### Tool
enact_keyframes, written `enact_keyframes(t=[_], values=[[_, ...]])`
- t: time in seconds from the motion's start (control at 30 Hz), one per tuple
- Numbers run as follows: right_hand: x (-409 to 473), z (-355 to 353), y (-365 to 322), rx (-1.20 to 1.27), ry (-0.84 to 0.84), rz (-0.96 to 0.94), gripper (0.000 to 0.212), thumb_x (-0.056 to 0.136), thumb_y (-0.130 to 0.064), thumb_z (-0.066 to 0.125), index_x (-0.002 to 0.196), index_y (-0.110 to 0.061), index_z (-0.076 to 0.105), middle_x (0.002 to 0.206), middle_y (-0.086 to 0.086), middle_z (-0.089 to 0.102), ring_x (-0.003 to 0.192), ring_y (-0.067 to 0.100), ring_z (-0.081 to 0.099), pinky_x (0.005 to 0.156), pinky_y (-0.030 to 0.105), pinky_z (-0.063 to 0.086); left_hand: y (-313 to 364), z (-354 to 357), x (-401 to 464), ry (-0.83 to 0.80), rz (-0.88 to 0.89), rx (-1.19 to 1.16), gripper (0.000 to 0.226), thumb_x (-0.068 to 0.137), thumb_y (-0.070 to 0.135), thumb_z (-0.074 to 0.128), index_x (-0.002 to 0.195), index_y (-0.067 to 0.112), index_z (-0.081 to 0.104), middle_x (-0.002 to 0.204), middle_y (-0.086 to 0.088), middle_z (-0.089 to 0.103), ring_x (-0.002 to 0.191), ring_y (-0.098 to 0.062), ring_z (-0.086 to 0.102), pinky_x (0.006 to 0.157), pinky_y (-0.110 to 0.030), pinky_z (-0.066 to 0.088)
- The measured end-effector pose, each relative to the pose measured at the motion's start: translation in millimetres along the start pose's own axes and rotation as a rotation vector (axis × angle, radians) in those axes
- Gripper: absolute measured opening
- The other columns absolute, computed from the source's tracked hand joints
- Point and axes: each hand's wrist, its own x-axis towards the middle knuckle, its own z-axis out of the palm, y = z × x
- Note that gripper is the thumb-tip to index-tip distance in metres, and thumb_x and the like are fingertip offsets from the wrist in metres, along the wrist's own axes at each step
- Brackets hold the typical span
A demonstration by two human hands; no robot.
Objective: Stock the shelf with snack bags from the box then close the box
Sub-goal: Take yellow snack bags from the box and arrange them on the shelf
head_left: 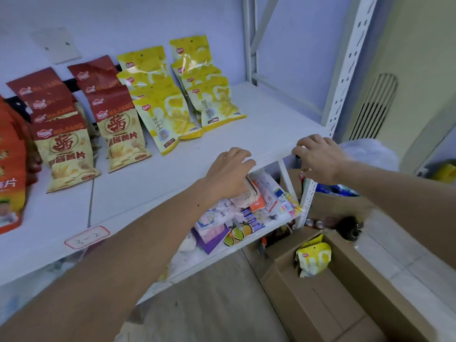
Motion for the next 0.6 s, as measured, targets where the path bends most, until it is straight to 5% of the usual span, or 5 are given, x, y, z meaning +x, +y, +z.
enact_keyframes(t=[0.6], values=[[-112.6, 161.8, 75.5, 0.083, -0.305, -0.041, 0.051, 0.09, -0.034, 0.058, 0.135, -0.02, 0.04, 0.139, 0.005, 0.039, 0.128, 0.028, 0.034, 0.101, 0.041, 0.038, 191.2, 138.2, 38.7, -0.245, -0.034, -0.196, 0.063, 0.085, 0.043, 0.062, 0.139, 0.017, 0.043, 0.145, -0.004, 0.038, 0.133, -0.025, 0.032, 0.105, -0.039, 0.036]])
